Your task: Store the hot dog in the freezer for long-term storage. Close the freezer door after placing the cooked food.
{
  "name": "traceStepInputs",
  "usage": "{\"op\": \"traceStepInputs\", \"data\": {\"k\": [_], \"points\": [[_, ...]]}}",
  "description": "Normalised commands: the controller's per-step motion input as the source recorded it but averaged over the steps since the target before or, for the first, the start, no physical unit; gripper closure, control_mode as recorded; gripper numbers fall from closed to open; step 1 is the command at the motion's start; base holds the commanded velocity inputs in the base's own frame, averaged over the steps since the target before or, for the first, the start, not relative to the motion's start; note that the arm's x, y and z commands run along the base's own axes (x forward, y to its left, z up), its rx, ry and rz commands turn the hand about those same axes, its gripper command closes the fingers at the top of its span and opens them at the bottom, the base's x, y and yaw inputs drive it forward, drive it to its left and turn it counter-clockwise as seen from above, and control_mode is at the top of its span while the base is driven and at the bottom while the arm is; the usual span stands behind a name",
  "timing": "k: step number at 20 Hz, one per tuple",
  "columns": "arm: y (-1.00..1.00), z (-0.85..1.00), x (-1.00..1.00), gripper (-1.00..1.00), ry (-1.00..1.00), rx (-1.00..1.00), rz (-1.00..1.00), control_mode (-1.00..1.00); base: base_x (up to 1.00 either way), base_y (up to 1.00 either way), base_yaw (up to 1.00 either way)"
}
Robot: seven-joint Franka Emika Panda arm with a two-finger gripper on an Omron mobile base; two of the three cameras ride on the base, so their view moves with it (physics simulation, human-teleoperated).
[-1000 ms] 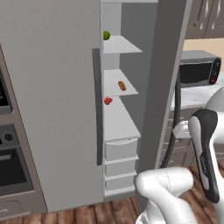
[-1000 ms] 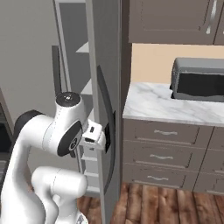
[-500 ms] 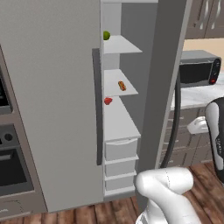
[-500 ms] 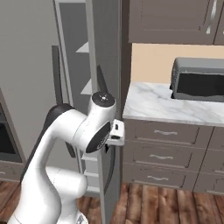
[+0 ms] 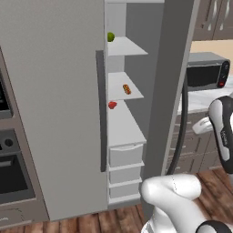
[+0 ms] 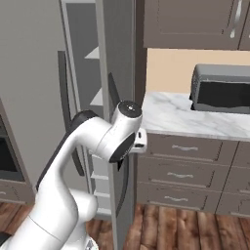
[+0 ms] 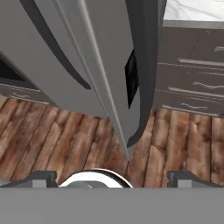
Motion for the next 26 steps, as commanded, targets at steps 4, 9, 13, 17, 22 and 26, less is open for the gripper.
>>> {"op": "traceStepInputs", "data": {"k": [4,9,13,17,22,26], "points": [[-0.22,-0.2,0.34,-1.0,-0.01,0.0,0.08,-1.0,0.0,0.0,0.0],[-0.15,-0.19,0.41,-1.0,0.0,0.0,0.02,-1.0,0.0,0.0,0.0],[-0.02,-0.2,0.59,-1.0,0.0,0.0,0.0,-1.0,0.0,0.0,0.0],[0.0,-0.23,0.57,-1.0,0.0,0.0,0.0,-1.0,0.0,0.0,0.0],[0.0,-0.22,0.52,-1.0,0.0,0.0,0.0,-1.0,0.0,0.0,0.0],[0.0,-0.2,0.4,-1.0,0.0,0.0,0.0,-1.0,0.0,0.0,0.0]]}}
